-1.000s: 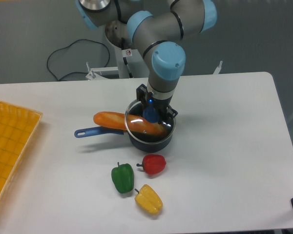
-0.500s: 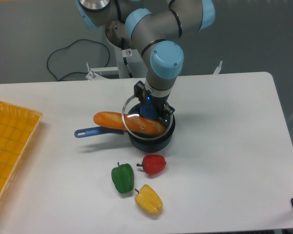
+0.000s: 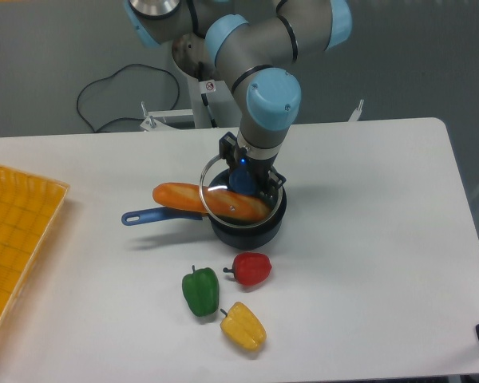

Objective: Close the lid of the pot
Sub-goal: 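Press the lid down onto the saucepan rim over the bread loaf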

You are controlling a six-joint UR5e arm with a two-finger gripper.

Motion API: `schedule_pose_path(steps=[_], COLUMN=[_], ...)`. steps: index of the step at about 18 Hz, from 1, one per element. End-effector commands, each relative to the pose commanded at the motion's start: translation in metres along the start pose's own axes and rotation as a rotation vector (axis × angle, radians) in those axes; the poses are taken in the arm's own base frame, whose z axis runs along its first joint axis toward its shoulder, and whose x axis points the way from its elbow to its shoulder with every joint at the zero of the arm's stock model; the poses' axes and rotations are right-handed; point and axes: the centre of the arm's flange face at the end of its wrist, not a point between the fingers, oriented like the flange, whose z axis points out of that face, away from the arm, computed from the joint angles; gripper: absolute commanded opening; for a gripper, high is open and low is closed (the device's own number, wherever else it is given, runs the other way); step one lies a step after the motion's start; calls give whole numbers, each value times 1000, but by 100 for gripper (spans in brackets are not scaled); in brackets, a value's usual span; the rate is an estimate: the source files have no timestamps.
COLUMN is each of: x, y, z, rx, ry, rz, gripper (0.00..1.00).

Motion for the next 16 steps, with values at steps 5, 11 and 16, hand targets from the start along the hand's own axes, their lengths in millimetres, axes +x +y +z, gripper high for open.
schedule_pose_path(steps=[5,11,16], x=[-5,-8,-7], y=[0,1,0], z=[4,6,6], rx=[-1,-1,-1], ry=[4,6,8], rz=[-2,-5,-5], gripper=[37,38,38])
